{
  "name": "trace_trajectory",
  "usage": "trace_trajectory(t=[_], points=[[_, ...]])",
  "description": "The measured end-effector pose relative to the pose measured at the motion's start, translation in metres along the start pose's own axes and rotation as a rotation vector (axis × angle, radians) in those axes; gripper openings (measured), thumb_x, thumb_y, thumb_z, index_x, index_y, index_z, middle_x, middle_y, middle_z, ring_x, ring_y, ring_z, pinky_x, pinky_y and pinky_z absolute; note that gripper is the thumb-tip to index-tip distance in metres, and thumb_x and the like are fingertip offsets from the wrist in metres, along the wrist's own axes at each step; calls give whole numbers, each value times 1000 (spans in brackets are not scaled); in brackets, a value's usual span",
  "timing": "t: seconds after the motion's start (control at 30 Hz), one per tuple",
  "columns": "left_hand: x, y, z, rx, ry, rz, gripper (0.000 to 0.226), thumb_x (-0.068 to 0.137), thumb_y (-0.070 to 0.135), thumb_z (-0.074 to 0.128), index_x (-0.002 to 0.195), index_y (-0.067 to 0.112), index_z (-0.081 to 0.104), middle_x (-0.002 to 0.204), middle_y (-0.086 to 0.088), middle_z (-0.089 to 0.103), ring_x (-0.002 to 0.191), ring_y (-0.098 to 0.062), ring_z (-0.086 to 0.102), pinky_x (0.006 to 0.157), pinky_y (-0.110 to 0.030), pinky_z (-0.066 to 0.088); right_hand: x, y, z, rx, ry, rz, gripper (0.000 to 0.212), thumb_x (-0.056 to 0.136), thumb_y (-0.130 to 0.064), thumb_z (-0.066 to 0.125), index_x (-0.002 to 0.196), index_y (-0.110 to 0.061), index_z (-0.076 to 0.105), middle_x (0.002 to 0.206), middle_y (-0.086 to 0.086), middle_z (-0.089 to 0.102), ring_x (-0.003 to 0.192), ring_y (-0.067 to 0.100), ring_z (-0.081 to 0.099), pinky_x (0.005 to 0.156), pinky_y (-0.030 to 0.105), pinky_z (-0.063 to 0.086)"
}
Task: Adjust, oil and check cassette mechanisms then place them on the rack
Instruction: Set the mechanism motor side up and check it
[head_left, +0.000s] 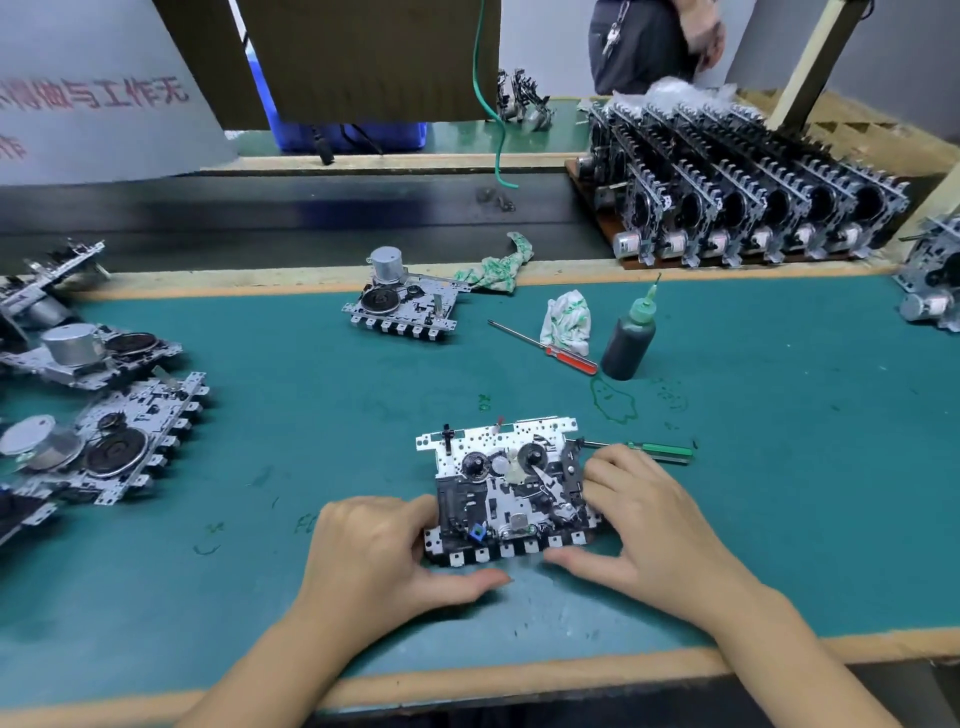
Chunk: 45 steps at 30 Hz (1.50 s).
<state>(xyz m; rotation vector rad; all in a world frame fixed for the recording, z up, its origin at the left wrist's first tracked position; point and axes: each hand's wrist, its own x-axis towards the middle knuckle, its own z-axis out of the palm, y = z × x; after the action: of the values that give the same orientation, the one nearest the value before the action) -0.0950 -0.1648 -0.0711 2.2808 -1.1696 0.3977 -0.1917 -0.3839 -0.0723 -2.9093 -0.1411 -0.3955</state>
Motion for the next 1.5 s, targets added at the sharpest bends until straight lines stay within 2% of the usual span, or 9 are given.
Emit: trace_trajectory(t=[0.1, 0.2, 0.47, 0.63, 0.73, 0.8, 1.03, 1.2, 1.5], points=[[2, 1, -7, -236, 19, -178, 73, 68, 82, 48, 48, 12, 42, 37, 1, 30, 39, -13, 25, 40, -23, 25, 3, -6, -8, 464, -9, 155, 45, 82, -62, 44, 58, -24, 44, 64, -9, 43, 67, 10, 42, 63, 27, 34], [6, 4, -9, -587, 81, -333, 68, 77, 76, 46, 53, 12, 46, 35, 1, 36, 38, -7, 32, 43, -20, 28, 11, -15, -17, 779, 69, 375, 58, 81, -65, 38, 43, -22, 50, 47, -3, 50, 46, 4, 46, 53, 13, 33], [20, 5, 0, -686, 59, -543, 70, 76, 69, 39, 41, 9, 38, 33, -5, 44, 36, -9, 37, 45, -20, 31, 30, -23, -27, 672, -45, 576, 78, 74, -78, 33, 30, -14, 44, 31, -2, 37, 34, 6, 37, 49, 14, 32], [19, -3, -13, -164, 44, -437, 59, 74, 76, 29, 63, 23, 52, 60, 8, 57, 59, -7, 49, 55, -26, 37, 25, -10, -29, 260, 29, 448, 71, 70, -81, 20, 52, -15, 38, 47, -1, 37, 50, 13, 37, 53, 29, 31], [27, -3, -22, -268, 107, -279, 38, 79, 65, 43, 97, 35, 56, 98, 25, 56, 96, 5, 48, 82, -8, 35, 24, 4, -32, 527, 50, 370, 38, 63, -71, 53, 80, -37, 53, 80, -15, 56, 82, 5, 54, 69, 24, 43], [34, 3, -22, -345, 96, -143, 31, 84, 54, 50, 103, 32, 60, 106, 24, 57, 105, 5, 47, 91, -8, 31, 27, 4, -26, 757, -48, 290, 44, 60, -56, 70, 99, -45, 52, 101, -22, 57, 101, 4, 55, 85, 18, 43], [48, 16, -10, -465, -61, -23, 29, 89, 42, 49, 105, 29, 69, 111, 25, 63, 116, -3, 46, 98, -23, 38, 33, -3, -4, 963, 17, 266, 37, 60, -38, 78, 94, -42, 62, 94, -16, 66, 88, 4, 62, 81, 14, 44], [47, 14, -5, -492, -51, -57, 27, 89, 41, 48, 99, 32, 72, 107, 29, 65, 118, 1, 46, 97, -16, 38, 33, -5, -1, 1044, 32, 257, 31, 62, -18, 80, 89, -20, 65, 86, -7, 65, 80, 8, 62, 76, 17, 45], [48, 16, -1, -484, -22, -35, 18, 89, 31, 59, 99, 30, 73, 111, 28, 65, 128, 0, 42, 103, -23, 38, 34, -2, -2, 1056, 79, 247, 27, 63, -19, 81, 84, -20, 65, 82, -6, 65, 79, 12, 61, 77, 22, 46]])
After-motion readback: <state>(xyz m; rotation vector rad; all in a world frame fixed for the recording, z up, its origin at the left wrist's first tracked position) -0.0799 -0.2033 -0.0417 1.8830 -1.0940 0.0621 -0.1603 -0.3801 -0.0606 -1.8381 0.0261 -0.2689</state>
